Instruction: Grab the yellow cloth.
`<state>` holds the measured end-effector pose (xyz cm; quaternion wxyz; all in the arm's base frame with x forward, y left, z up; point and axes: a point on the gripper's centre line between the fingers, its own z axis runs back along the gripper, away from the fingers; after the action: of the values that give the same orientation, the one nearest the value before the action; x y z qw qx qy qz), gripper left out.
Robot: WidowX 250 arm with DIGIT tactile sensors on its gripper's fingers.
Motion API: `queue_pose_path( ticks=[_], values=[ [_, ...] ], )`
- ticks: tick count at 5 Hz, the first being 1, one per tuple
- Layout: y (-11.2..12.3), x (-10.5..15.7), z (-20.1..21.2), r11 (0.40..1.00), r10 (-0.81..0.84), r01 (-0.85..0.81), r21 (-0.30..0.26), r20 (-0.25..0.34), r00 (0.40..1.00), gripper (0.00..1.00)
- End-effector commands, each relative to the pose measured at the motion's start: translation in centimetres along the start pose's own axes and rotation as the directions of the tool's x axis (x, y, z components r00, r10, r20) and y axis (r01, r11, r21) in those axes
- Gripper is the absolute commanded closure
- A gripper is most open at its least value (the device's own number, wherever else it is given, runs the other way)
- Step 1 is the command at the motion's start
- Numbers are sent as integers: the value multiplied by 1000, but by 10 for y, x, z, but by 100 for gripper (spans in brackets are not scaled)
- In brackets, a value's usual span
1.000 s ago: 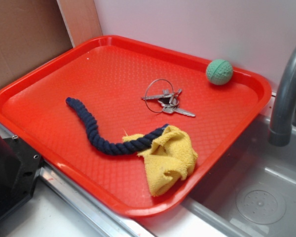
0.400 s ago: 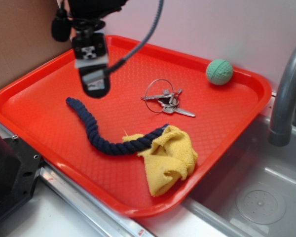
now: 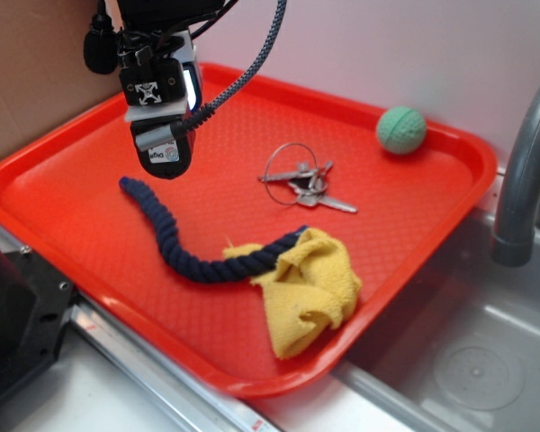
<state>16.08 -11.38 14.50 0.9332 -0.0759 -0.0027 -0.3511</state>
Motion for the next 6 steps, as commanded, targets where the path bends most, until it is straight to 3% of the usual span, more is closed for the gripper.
queue_pose_path(
  ticks=[1, 2, 3, 4, 5, 6],
  values=[
    [-27, 50, -16, 966, -237, 247, 79, -124, 964, 0],
    [-57, 68, -31, 865, -451, 482, 142, -202, 869, 0],
    [-63, 66, -55, 740, -636, 667, 88, -231, 736, 0],
    [-56, 55, -66, 722, -655, 688, 77, -244, 715, 0],
    [-43, 53, -82, 735, -649, 675, 64, -218, 728, 0],
    [-42, 56, -98, 729, -662, 684, 20, -234, 712, 0]
  ],
)
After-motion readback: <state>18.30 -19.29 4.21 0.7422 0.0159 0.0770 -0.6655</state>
